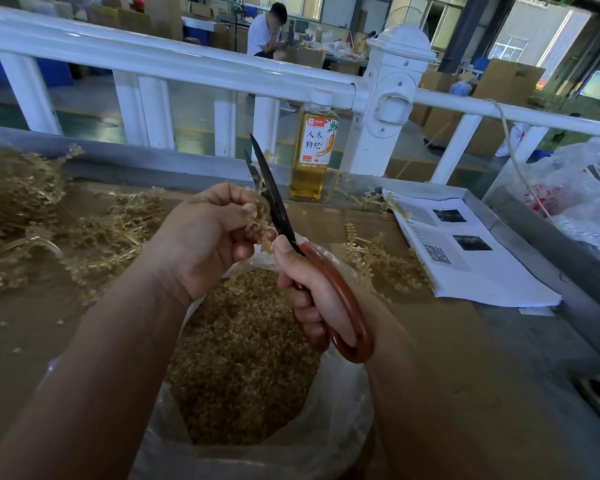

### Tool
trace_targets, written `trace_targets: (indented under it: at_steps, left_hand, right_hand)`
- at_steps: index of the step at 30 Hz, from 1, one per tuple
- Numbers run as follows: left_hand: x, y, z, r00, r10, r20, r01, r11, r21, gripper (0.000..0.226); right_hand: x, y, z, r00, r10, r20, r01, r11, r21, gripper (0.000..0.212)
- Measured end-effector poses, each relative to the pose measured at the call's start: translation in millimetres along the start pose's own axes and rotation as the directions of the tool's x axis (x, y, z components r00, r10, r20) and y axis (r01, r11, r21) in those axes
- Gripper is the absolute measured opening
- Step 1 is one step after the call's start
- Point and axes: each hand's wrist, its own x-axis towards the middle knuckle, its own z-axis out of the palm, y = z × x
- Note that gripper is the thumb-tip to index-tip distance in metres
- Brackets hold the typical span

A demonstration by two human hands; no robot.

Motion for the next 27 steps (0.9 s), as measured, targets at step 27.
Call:
trace_targets:
  at_steps: [27]
  left_hand:
    - [4,-1,-15,0.992,0.039,-0.119,-0.006,0.966,0.259,0.014]
  right_hand:
    - [-4,-3,0,0.996,-0.083,-0.03,0.066,0.924,-0.376,0.068]
